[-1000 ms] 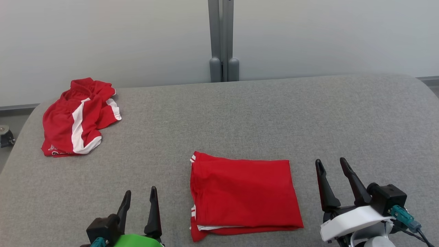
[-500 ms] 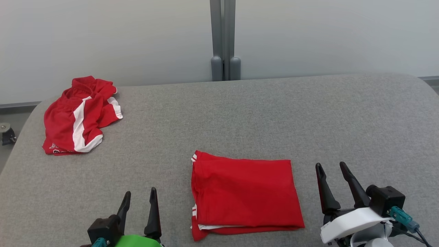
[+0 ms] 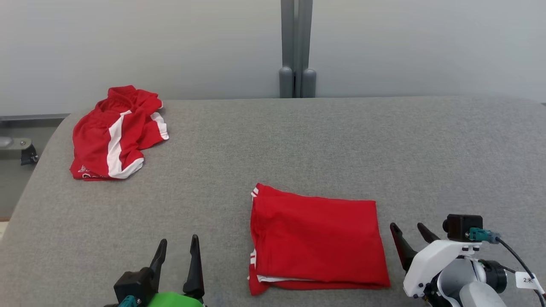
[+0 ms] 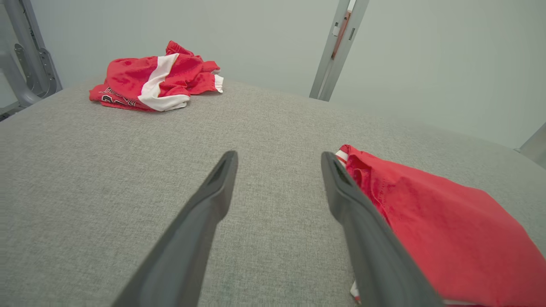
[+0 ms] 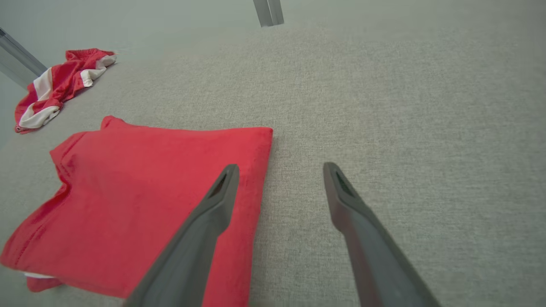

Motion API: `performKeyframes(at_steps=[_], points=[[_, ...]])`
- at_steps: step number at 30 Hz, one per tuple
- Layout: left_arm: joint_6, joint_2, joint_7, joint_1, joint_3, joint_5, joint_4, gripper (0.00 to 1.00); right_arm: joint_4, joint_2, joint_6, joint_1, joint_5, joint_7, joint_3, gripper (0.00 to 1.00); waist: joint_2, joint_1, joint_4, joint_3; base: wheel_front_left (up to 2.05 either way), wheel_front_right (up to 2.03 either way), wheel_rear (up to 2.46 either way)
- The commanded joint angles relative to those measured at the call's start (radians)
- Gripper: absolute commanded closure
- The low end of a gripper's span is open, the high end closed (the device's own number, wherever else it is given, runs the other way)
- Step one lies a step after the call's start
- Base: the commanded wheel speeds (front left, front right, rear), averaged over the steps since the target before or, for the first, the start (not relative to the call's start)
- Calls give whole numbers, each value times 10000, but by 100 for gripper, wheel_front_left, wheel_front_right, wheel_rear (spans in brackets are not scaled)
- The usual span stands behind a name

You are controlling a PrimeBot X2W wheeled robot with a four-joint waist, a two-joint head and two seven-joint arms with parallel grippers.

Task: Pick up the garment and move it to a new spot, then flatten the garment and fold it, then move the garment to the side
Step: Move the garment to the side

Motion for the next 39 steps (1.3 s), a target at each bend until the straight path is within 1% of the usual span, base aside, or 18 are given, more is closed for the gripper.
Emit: performKeyframes(at_steps=[1, 4, 10, 16, 17, 18, 19, 20, 25, 30, 35, 36, 39], points=[[-11, -27, -32, -96, 4, 88, 30, 0, 280, -23, -1, -160, 277, 167, 7, 0, -1, 0, 308, 23, 0, 0, 0], [-15, -19, -32, -110, 22, 102, 69, 0, 973, -110, -1, -441, 702, 406, 88, 0, -1, 0, 618, 44, 0, 0, 0], [-29, 27, -32, -66, 84, 122, 104, 0, 2388, -59, -1, -986, 1403, 614, 186, 0, -1, 0, 1140, 115, 0, 0, 0], [-44, 70, -31, -31, 116, 147, 83, 0, 3514, -154, -3, -1507, 1603, 653, 555, 0, -1, 0, 1378, 186, 0, 0, 0], [-38, 71, -32, -25, 119, 152, 73, 0, 3624, -164, -1, -1564, 1641, 616, 602, 15, -1, 0, 1384, 198, 0, 0, 0], [-26, 74, -31, -14, 130, 161, 56, 0, 3735, -173, -1, -1636, 1666, 578, 684, 57, -1, 0, 1378, 218, 0, 0, 0], [-9, 76, -31, -5, 138, 170, 35, 0, 3801, -184, -1, -1703, 1690, 525, 749, 67, -1, 0, 1358, 235, 0, 0, 0], [9, 88, -31, 5, 141, 185, 7, 0, 3839, -230, -3, -1806, 1725, 418, 840, 100, -1, 0, 1306, 258, 0, 0, 0], [24, 127, -32, 5, 143, 223, -132, 0, 3847, -624, -6, -2233, 1800, 55, 1242, 100, -1, 0, 762, 376, 0, 0, 0], [-20, 33, -27, -161, 29, 274, -307, 0, 3659, -1287, -9, -2594, 1902, -148, 1489, 100, -1, 0, -288, 616, 0, 0, 0], [-47, -34, -25, -393, -27, 299, -404, 0, 3439, -1866, -9, -3016, 1937, -263, 1418, 100, -1, 0, -1913, 1043, 0, 0, 0], [-28, -33, -27, -450, -14, 319, -440, 0, 3391, -1952, -9, -3135, 1930, -260, 1411, 100, -1, 0, -2346, 1197, 0, 0, 0], [-44, 36, -15, -678, -24, 383, -506, 0, 3311, -2079, -9, -3459, 1856, -341, 1327, 100, -1, 0, -3351, 1614, 0, 0, 0]])
